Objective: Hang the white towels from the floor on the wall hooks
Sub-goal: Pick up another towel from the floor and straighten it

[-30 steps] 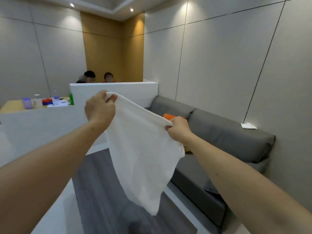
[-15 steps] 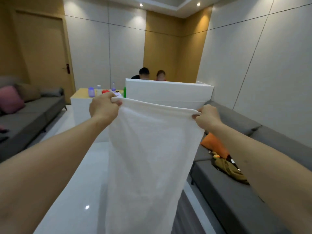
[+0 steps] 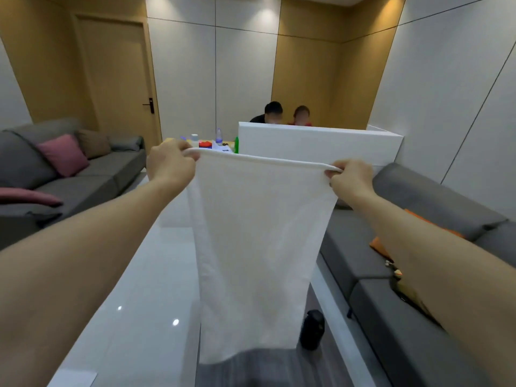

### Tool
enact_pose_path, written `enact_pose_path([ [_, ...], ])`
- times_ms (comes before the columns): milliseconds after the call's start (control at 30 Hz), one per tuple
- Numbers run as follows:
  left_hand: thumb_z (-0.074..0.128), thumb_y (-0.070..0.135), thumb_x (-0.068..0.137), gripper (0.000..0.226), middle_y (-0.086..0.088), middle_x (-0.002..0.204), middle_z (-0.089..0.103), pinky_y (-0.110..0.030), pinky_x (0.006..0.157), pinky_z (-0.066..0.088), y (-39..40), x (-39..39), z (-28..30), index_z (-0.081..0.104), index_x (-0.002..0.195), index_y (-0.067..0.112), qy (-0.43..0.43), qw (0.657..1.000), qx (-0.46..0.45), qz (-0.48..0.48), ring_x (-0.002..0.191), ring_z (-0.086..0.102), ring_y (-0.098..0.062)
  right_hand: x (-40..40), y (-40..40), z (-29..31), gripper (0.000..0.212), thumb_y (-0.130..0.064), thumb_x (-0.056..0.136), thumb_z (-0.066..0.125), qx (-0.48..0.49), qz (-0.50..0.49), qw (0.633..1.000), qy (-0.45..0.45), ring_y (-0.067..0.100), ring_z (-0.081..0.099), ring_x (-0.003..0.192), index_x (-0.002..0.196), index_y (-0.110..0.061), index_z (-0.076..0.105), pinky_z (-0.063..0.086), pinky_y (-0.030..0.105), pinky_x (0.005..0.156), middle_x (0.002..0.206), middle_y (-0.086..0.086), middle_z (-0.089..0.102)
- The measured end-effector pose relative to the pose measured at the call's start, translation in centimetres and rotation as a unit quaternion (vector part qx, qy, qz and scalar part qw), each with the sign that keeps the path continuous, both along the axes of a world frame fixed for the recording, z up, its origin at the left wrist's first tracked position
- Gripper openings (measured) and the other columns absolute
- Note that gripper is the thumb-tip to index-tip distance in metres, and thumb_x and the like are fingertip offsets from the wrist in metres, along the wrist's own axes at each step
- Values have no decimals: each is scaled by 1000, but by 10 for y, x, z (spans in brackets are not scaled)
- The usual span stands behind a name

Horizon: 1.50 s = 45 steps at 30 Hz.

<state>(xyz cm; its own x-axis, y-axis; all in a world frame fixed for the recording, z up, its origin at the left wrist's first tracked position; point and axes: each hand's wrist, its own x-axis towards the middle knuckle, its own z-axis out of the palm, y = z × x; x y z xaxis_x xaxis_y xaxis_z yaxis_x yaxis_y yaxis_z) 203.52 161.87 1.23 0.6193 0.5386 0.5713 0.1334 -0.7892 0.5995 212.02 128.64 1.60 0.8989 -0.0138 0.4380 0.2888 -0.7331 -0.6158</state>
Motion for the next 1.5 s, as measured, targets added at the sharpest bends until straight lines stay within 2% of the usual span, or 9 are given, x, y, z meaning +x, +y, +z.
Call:
enact_pose_path([
  [167, 62, 31, 87, 18, -7, 94, 72, -31, 74, 45, -14, -29, -5, 74, 97, 23, -12, 1000, 6, -10, 91, 61, -30, -22, -25, -13, 25, -7, 85, 59, 33, 27, 999, 5, 20, 61, 72, 67, -20, 69, 43, 23, 59, 70, 3, 66],
  [367, 63, 29, 87, 9, 1, 85, 69, -24, 63, 33, -44, -103, -70, 71, 83, 28, 18, 1000, -6, 9, 77, 53, -16, -85, -56, -76, 17, -7, 79, 61, 40, 57, 997, 23, 21, 65, 76, 73, -14, 75, 50, 30, 70, 72, 7, 71],
  [567, 64, 27, 86, 7, 6, 73, 60, -27, 67, 35, -100, -209, -176, 69, 81, 27, 101, 992, -50, 49, 75, 53, -17, -176, -105, -183, 16, -9, 78, 62, 60, 75, 990, 103, 22, 65, 78, 74, -14, 77, 51, 31, 74, 74, 9, 72],
  [733, 63, 25, 87, 10, 9, 69, 61, -25, 56, 36, -163, -310, -284, 68, 78, 28, 187, 975, -104, 65, 65, 55, -11, -260, -158, -294, 22, -7, 75, 62, 62, 79, 973, 205, 0, 56, 60, 71, -24, 75, 38, 9, 51, 57, -16, 62],
  [967, 64, 21, 88, 12, 13, 65, 58, -22, 52, 33, -230, -410, -402, 69, 79, 26, 324, 933, -138, 72, 62, 52, -6, -344, -218, -415, 20, -7, 80, 62, -14, 75, 934, 350, 20, 65, 69, 82, -15, 80, 41, 22, 60, 68, 3, 70],
  [1100, 61, 24, 88, 12, 14, 64, 54, -24, 54, 32, -242, -428, -434, 67, 79, 28, 381, 915, -119, 57, 67, 53, -16, -365, -233, -444, 23, -6, 86, 57, -43, 82, 913, 397, 17, 62, 71, 83, -12, 79, 40, 21, 55, 71, 2, 69],
  [1267, 59, 28, 87, 11, 5, 73, 64, -27, 63, 38, -234, -415, -448, 68, 80, 27, 417, 900, -123, 42, 75, 58, -22, -351, -231, -451, 29, -9, 87, 57, -59, 66, 906, 414, 14, 55, 62, 62, -20, 68, 35, 21, 50, 59, -3, 59],
  [1367, 58, 27, 87, 12, 4, 71, 62, -27, 64, 39, -218, -393, -457, 69, 80, 27, 424, 895, -129, 45, 74, 58, -23, -325, -215, -455, 22, -11, 90, 57, -59, 52, 904, 420, 13, 58, 66, 77, -15, 74, 40, 20, 51, 71, 0, 65],
  [1500, 58, 27, 88, 12, 6, 68, 59, -26, 63, 38, -189, -352, -473, 68, 82, 26, 439, 887, -135, 45, 70, 57, -22, -280, -182, -460, 12, -14, 90, 64, -49, 35, 906, 420, 21, 66, 77, 88, -12, 76, 53, 32, 71, 82, 8, 71],
])
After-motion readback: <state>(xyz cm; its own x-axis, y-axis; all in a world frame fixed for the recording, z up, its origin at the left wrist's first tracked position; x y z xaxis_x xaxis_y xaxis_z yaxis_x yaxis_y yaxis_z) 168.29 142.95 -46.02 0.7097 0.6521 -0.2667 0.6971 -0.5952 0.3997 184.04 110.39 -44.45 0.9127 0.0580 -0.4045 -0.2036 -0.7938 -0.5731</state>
